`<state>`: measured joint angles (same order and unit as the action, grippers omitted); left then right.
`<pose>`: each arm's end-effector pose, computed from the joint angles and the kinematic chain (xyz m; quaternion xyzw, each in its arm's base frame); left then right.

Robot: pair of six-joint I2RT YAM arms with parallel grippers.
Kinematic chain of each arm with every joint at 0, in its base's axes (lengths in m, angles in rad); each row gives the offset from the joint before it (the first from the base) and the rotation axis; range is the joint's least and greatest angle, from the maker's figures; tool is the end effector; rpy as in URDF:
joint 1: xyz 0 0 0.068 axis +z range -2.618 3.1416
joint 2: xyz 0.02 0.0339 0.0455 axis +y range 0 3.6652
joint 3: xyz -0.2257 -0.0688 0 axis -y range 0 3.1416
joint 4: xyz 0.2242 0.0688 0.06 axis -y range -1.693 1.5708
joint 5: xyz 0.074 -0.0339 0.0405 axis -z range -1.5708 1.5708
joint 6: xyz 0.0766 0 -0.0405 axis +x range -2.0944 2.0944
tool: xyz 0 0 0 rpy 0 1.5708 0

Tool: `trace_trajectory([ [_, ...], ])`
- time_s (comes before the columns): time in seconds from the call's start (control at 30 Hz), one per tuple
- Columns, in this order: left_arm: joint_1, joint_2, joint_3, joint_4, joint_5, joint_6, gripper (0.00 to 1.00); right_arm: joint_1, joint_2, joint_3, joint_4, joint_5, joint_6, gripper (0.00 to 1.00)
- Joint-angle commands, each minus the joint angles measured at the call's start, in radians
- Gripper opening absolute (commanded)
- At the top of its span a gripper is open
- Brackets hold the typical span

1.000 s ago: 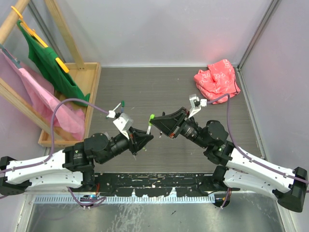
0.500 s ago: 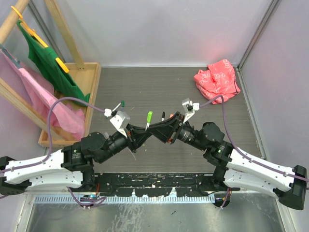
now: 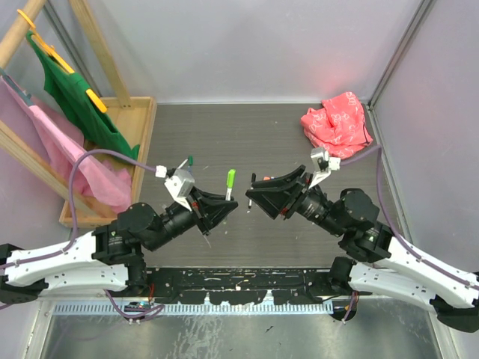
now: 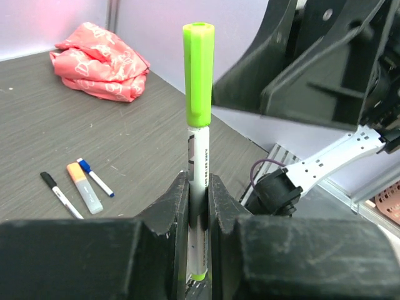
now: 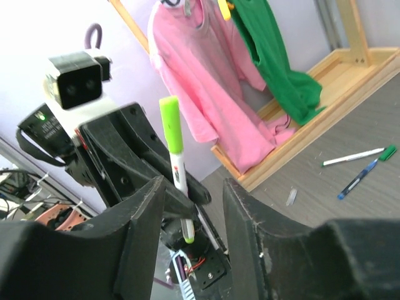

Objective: Insert the pens into the pen caps
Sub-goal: Insert the pen cap onto the pen, then press the pen cap onto the pen.

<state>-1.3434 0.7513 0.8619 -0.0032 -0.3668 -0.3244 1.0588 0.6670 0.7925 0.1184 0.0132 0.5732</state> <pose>0.0754 -0.2042 0.3675 0.2020 0.6397 -0.4599 0.5818 0.1007 0.1771 0.3771 -0.1430 0.5990 0.5711 0.5428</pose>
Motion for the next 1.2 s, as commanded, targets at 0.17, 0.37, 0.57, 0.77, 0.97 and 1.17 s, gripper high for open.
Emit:
trace_trajectory([
  [0.17, 0.004, 0.036, 0.044, 0.081, 0.157, -0.013, 0.00, 0.006, 0.036, 0.172, 0.001, 0.028, -0.094, 0.60],
  [0.37, 0.003, 0.055, 0.052, 0.084, 0.217, -0.019, 0.00, 0.006, 0.081, 0.205, 0.020, 0.021, -0.098, 0.62],
  [0.57, 0.004, 0.056, 0.056, 0.085, 0.227, -0.017, 0.00, 0.006, 0.102, 0.197, 0.040, -0.015, -0.076, 0.62],
  [0.77, 0.004, 0.059, 0.059, 0.076, 0.205, -0.018, 0.00, 0.006, 0.109, 0.184, 0.050, -0.056, -0.060, 0.60],
  [0.97, 0.004, 0.057, 0.063, 0.075, 0.190, -0.018, 0.00, 0.007, 0.110, 0.162, 0.059, -0.083, -0.043, 0.54],
  [1.17, 0.005, 0.064, 0.073, 0.069, 0.189, -0.013, 0.00, 0.006, 0.111, 0.145, 0.068, -0.080, -0.034, 0.42],
])
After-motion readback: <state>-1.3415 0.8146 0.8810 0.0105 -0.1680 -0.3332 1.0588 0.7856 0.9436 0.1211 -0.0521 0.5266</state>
